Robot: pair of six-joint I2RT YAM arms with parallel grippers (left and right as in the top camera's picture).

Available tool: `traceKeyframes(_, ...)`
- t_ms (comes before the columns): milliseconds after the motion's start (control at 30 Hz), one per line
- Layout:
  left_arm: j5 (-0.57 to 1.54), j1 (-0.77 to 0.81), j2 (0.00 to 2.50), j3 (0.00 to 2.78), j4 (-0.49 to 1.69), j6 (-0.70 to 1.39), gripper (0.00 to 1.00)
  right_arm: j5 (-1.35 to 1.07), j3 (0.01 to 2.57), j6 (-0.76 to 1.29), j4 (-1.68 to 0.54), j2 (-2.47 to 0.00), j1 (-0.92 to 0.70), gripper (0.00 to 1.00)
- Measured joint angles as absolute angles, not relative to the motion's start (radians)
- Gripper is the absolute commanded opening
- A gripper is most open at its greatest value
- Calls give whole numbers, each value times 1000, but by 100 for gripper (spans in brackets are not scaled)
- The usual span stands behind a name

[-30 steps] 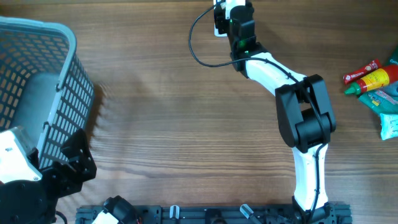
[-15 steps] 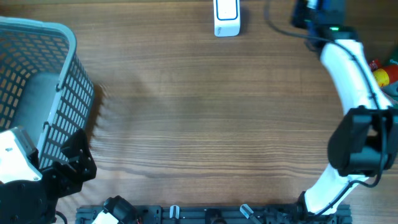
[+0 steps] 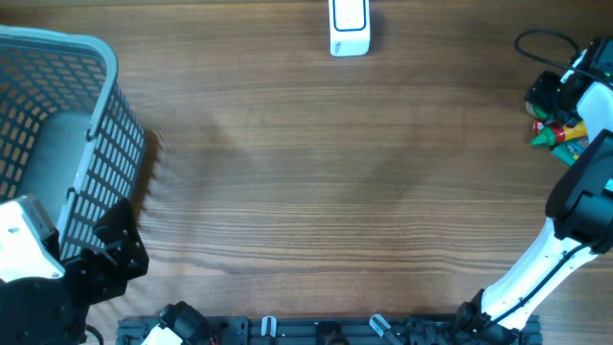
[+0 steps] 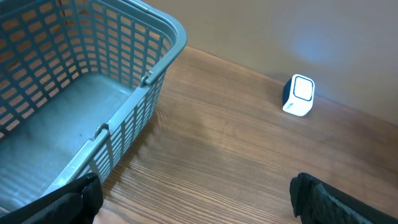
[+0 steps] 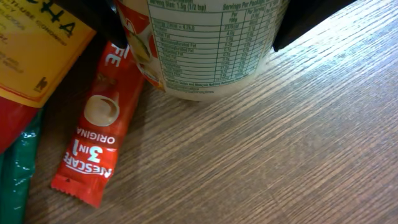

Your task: Scan the item barcode

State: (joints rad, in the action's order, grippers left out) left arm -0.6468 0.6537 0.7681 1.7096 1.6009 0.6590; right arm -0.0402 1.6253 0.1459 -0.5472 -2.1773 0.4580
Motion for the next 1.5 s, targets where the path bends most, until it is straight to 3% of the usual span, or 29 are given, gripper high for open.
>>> traceKeyframes(33, -647, 654, 768, 1710, 1601, 659, 100, -47, 1626, 146, -546, -2177, 457, 100)
traceKeyframes(333, -647, 654, 768, 1710, 1601, 659, 100, -60, 1807, 154, -667, -2106, 455, 100)
traceKeyframes(533, -646, 654, 768, 1710, 1601, 659, 100, -139, 1868, 216, -701, -1748, 424, 100)
traceKeyframes(667, -646, 654, 768, 1710, 1600, 659, 100, -338, 1868, 245, -705, -1546, 268, 100)
traceKeyframes(833, -647, 654, 768, 1710, 1601, 659, 100, -412, 1871, 258, -770, -1207, 91, 100)
traceKeyframes(1000, -647, 654, 768, 1710, 1601, 659, 100, -453, 1879, 312, -1083, -1020, 61, 100)
traceKeyframes(1267, -647, 654, 768, 1710, 1601, 659, 100, -300, 1871, 336, -1578, -996, 61, 100)
traceKeyframes(1500, -647, 654, 768, 1710, 1601, 659, 100, -345, 1780, -22, -1517, -915, 61, 100)
